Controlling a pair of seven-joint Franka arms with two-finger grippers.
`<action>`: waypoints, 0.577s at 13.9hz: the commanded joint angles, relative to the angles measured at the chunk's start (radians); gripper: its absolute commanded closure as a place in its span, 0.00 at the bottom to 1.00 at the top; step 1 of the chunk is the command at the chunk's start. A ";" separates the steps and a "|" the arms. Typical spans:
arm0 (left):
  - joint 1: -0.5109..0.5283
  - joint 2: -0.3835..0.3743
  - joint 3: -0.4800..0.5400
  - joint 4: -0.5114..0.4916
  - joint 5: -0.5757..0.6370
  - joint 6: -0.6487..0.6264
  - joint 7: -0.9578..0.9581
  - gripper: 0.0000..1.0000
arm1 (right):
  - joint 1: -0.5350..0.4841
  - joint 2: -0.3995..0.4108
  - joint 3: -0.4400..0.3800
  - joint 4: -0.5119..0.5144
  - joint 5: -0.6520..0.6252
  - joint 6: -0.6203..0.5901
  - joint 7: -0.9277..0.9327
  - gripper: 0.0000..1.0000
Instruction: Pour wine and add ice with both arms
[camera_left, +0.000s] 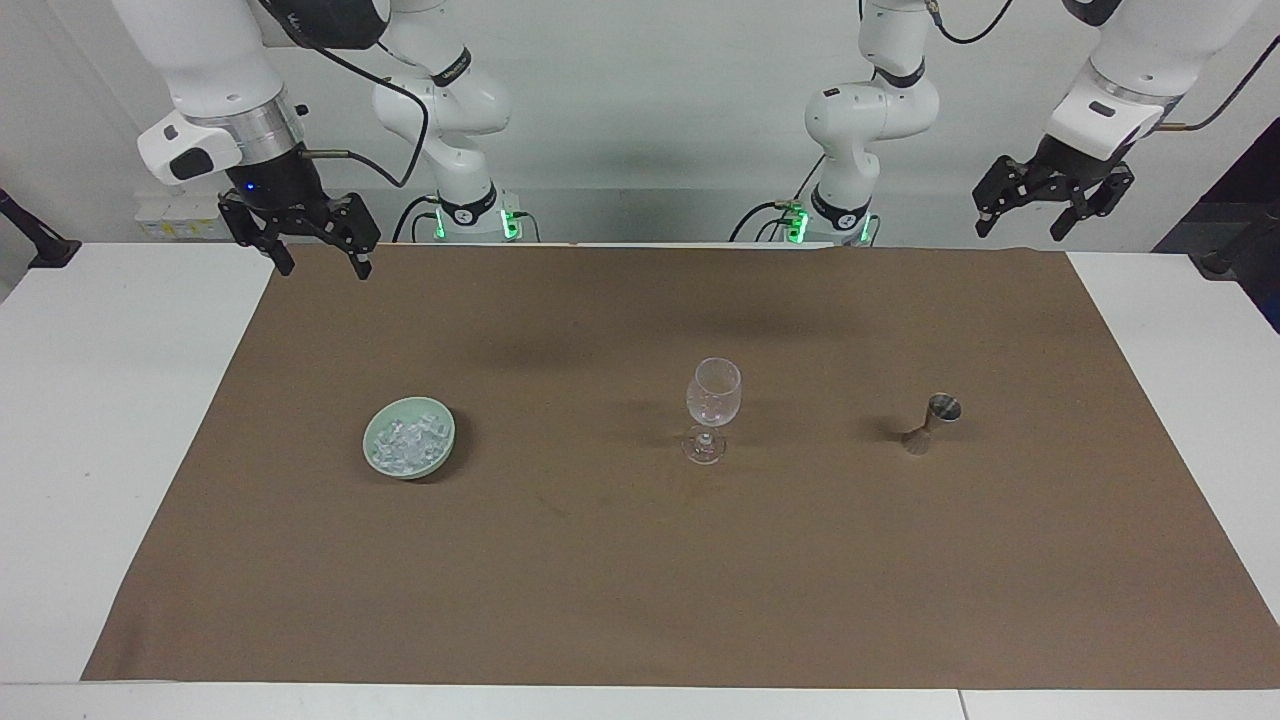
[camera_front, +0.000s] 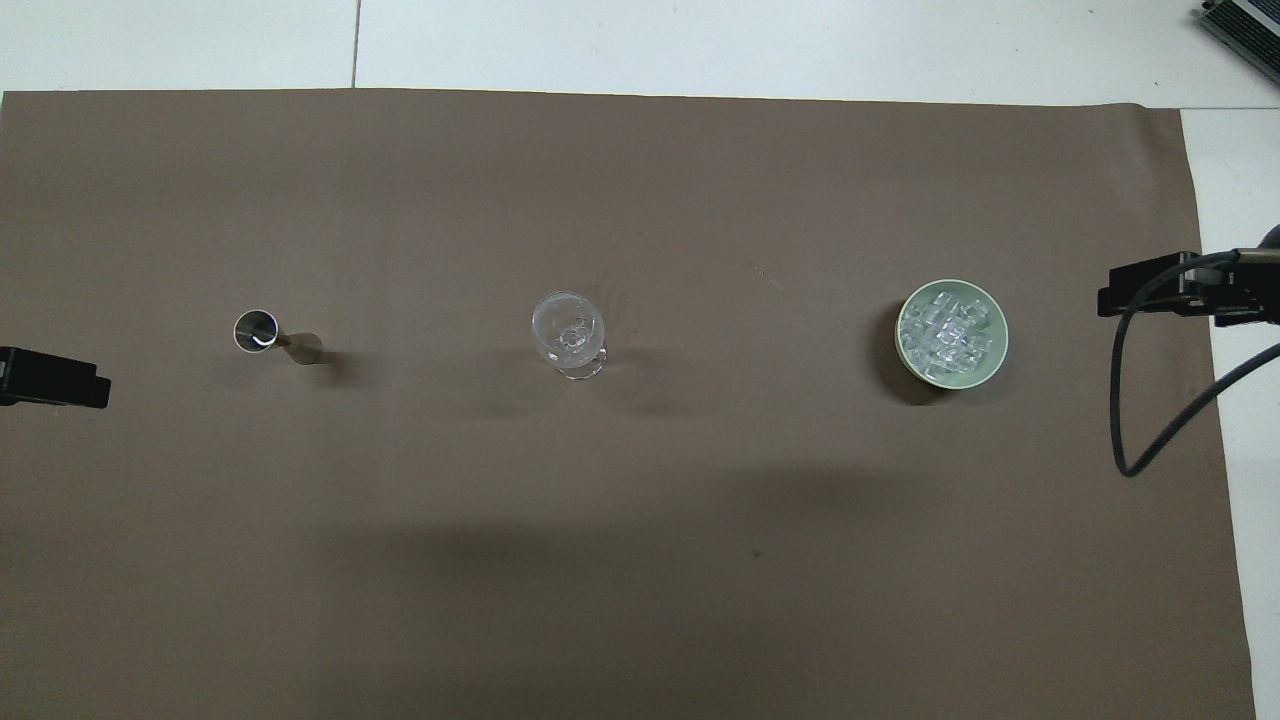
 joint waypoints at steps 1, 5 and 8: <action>0.009 0.001 0.002 -0.024 -0.021 0.002 -0.011 0.00 | -0.004 -0.004 0.007 -0.008 0.000 0.008 -0.032 0.00; 0.084 0.044 0.003 -0.032 -0.091 0.008 -0.064 0.00 | 0.000 -0.010 0.017 -0.015 0.011 -0.003 -0.032 0.00; 0.109 0.090 0.003 -0.044 -0.125 0.052 -0.191 0.00 | 0.000 -0.014 0.017 -0.023 0.014 -0.007 -0.030 0.00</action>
